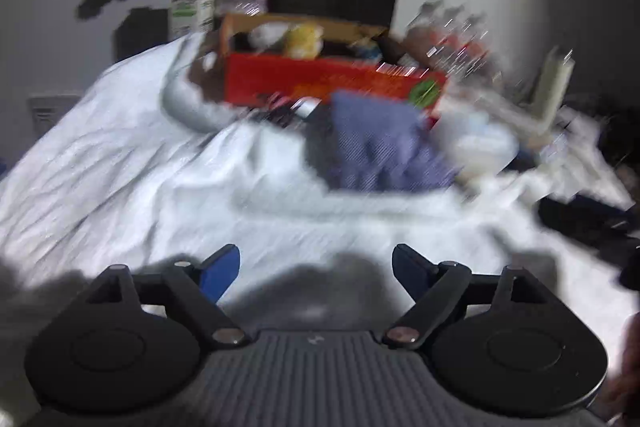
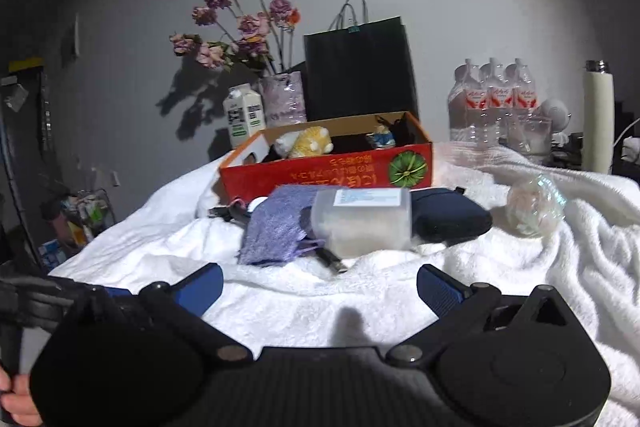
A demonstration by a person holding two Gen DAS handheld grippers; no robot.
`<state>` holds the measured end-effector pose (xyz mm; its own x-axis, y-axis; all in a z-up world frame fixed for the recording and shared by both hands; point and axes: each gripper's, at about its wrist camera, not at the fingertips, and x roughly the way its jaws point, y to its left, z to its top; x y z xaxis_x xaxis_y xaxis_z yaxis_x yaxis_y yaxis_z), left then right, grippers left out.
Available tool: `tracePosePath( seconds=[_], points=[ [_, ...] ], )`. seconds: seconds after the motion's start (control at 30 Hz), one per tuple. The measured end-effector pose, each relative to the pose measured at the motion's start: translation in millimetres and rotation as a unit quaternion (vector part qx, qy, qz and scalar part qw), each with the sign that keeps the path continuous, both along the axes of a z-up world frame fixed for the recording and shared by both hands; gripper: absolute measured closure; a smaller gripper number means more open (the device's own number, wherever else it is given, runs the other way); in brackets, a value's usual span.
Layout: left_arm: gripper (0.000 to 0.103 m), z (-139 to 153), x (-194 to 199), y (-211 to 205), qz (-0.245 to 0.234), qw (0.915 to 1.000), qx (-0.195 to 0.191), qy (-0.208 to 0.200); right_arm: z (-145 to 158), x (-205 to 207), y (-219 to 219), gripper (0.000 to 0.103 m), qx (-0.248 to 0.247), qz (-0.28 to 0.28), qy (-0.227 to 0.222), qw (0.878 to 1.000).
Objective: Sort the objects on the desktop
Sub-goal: 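Grasp the purple cloth pouch with the left tool while the right tool grasps the white plastic box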
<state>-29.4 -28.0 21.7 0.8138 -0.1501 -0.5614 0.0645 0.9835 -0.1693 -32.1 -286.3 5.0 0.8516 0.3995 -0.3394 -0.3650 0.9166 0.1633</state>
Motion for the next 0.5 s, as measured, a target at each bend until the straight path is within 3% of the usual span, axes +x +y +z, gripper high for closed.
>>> tracePosePath(
  seconds=[0.13,0.23,0.43,0.5],
  points=[
    [0.018,12,50,-3,-0.019,0.9993,-0.032,-0.003,10,37,-2,0.0,0.019,-0.014,0.013,1.0],
    [0.031,2,93,1,-0.016,0.9968,-0.073,0.029,7,74,9,0.0,-0.011,-0.04,0.03,0.999],
    [0.036,-23,135,14,-0.026,0.9797,-0.182,0.08,-4,99,25,0.001,-0.038,-0.034,0.014,0.999],
    [0.055,-27,140,19,-0.035,0.9702,-0.222,0.091,-5,102,30,0.004,-0.049,-0.028,0.01,0.998]
  ],
)
